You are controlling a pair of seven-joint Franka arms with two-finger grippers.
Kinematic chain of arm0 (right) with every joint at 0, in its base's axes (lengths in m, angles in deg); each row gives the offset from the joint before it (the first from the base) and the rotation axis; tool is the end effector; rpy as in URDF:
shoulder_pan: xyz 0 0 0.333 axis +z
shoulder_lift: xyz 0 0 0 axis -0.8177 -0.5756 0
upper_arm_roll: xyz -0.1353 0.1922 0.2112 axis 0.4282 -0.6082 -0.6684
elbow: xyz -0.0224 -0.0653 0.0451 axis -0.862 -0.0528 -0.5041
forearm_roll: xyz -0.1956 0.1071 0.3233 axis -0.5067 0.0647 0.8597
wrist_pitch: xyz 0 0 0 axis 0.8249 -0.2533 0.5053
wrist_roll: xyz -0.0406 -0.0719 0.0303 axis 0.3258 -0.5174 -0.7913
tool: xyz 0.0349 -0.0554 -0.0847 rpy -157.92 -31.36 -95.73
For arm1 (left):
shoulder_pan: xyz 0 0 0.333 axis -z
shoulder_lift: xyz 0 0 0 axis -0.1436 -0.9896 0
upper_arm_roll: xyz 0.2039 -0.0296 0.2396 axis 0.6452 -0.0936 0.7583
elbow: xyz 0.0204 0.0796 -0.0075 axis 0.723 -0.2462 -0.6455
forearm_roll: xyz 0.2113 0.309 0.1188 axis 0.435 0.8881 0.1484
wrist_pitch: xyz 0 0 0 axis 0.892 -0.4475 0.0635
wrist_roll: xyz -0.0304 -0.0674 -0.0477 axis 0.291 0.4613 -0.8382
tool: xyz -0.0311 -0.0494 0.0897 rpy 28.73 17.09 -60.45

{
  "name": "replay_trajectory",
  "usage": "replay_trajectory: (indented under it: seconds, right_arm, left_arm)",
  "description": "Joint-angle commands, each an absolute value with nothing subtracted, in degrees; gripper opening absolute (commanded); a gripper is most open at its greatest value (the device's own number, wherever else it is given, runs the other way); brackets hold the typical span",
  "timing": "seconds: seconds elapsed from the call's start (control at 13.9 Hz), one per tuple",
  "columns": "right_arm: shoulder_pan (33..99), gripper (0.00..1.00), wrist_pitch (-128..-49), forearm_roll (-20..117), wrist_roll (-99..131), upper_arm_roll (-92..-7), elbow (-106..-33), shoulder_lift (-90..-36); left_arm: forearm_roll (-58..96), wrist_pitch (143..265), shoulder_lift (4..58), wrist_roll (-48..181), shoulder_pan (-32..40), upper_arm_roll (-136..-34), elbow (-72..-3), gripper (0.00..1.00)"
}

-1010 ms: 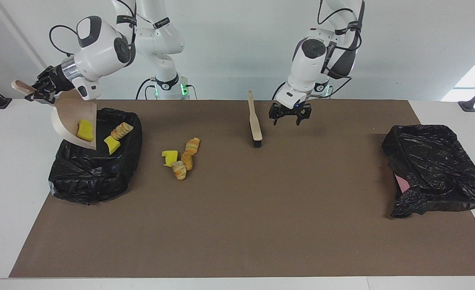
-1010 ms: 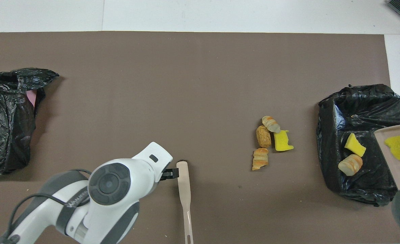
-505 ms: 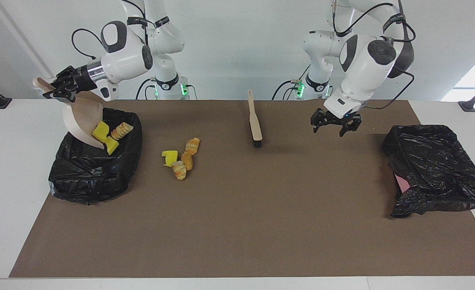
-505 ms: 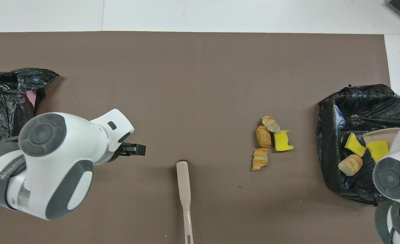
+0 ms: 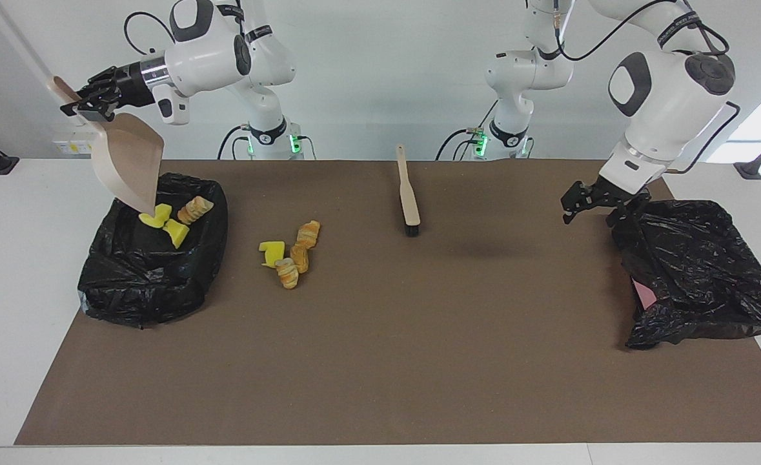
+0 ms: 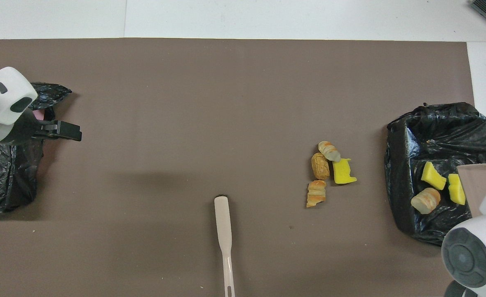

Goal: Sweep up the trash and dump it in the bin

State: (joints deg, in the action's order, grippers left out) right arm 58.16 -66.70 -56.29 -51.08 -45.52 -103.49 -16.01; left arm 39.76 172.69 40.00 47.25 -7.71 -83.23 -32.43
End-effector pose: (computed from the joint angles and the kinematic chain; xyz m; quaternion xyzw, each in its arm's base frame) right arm 0.3881 -0.0501 0.5737 0.5306 0.5915 -0.4022 0.4548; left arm 0.5698 -0.0243 0.5243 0.9985 -0.0347 0.0176 0.0391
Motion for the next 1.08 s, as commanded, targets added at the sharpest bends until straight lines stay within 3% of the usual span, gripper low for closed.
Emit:
replay_trajectory:
  seconds: [0.0,0.36,0.72,1.01]
  right_arm:
    - [57.84,0.00,-59.34,-45.76,-52.50,-52.92,-97.26,-15.97]
    - [57.84,0.00,-51.75,-22.49,-31.62,-59.98,-86.89,-22.55]
    - [57.93,0.00,-54.12,-0.14,-5.71,-60.16,-77.22,-31.34]
    - [63.44,0.00,-54.64,8.32,29.53,-63.85,-67.11,-47.49]
  left_arm:
    - [40.65,170.27,39.10,46.93,-10.10,-83.89,-29.75,1.00]
    - [43.46,162.36,40.24,47.10,-10.45,-83.81,-25.53,1.00]
    - [43.55,158.75,43.67,47.02,-9.84,-83.89,-26.93,1.00]
    - [43.55,156.73,43.85,47.02,-10.36,-83.89,-26.23,1.00]
